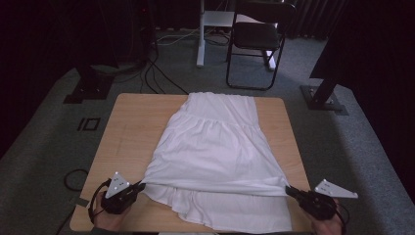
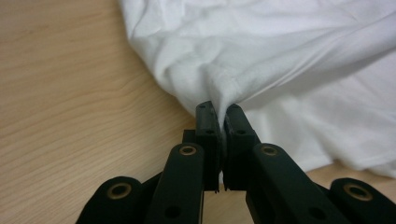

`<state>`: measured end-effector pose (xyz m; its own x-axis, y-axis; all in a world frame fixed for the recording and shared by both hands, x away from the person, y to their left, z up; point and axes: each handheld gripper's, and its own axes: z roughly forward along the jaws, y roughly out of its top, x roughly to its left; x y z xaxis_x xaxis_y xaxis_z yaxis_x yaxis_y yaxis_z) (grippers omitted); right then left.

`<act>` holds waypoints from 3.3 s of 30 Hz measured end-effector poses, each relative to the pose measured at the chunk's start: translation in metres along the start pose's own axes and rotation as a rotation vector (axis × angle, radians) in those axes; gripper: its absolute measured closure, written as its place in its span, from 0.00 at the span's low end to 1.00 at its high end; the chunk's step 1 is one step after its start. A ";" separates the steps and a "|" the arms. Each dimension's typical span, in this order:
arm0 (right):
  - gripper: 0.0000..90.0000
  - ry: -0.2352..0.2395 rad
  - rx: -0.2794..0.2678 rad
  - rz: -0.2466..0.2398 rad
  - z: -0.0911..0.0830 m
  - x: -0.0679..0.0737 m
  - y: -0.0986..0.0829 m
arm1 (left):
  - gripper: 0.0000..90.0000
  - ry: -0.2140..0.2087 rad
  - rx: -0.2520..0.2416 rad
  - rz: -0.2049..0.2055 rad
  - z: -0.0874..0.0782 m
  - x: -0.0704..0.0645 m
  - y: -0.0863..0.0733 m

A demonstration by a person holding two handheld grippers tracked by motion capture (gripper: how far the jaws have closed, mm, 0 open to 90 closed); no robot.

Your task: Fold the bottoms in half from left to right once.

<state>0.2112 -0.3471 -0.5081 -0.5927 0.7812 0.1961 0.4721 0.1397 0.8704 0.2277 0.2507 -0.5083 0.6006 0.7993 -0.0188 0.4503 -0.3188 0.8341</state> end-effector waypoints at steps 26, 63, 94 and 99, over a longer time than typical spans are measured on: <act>0.54 -0.116 0.071 0.041 0.078 -0.050 0.030 | 0.46 0.071 0.020 -0.082 0.090 0.051 0.062; 0.97 -0.159 0.231 0.113 0.107 -0.037 0.002 | 0.98 0.054 0.142 -0.047 0.058 0.004 0.002; 0.97 -0.172 0.301 0.073 0.214 -0.053 0.085 | 0.49 -0.027 0.094 -0.085 0.145 0.040 0.070; 0.99 -0.296 0.054 -0.041 0.164 -0.036 0.106 | 0.49 -0.036 0.149 -0.043 0.156 0.026 0.064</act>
<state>0.3888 -0.2606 -0.4971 -0.3999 0.9164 0.0140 0.4901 0.2009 0.8482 0.3753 0.1719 -0.5410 0.6004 0.7962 -0.0745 0.5678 -0.3588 0.7409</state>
